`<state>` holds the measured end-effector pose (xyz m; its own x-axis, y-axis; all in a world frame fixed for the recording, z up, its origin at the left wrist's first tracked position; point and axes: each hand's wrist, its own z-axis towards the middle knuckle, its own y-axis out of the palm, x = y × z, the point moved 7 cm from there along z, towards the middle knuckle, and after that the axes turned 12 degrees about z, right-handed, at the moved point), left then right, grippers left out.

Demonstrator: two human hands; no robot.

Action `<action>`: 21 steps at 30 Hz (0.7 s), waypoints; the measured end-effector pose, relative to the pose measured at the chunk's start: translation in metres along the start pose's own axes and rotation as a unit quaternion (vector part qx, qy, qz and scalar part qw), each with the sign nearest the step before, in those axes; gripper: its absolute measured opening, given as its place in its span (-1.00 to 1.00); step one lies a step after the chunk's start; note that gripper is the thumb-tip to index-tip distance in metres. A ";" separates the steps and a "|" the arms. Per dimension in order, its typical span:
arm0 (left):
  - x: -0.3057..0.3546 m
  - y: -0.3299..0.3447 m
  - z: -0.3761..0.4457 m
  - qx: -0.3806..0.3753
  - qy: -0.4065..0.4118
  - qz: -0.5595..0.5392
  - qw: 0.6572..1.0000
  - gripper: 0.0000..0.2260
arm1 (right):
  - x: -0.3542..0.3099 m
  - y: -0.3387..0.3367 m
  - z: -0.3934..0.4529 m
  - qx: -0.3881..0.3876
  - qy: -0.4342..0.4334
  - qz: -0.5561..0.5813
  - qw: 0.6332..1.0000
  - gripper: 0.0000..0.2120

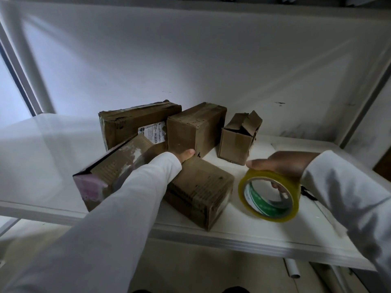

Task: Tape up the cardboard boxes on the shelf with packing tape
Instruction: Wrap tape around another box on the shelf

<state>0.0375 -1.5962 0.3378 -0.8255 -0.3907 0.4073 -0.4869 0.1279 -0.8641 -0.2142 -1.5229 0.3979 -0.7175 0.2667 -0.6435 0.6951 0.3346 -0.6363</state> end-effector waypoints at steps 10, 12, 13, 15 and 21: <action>0.001 0.004 -0.003 -0.010 0.017 -0.019 1.000 -0.28 | 0.027 0.031 0.022 -0.002 0.027 -0.037 0.999 -0.58; 0.006 -0.003 -0.007 0.027 0.057 0.072 0.995 -0.40 | 0.022 0.035 0.026 0.010 0.015 -0.043 0.999 -0.58; 0.013 -0.008 -0.010 0.066 0.090 0.152 0.982 -0.48 | 0.018 0.036 0.029 0.017 0.009 -0.047 0.999 -0.57; 0.034 -0.011 -0.023 0.135 0.173 0.275 0.936 -0.65 | 0.012 0.038 0.032 0.029 0.004 -0.064 0.997 -0.56; 0.087 0.044 -0.074 0.046 0.341 0.256 0.903 -0.59 | 0.010 0.043 0.037 0.024 0.004 -0.056 0.998 -0.55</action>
<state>-0.0766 -1.5570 0.3569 -0.9347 0.3552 0.0083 0.0079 0.0441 -0.9990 -0.1898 -1.5389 0.3480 -0.7905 0.2380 -0.5643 0.6124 0.3190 -0.7233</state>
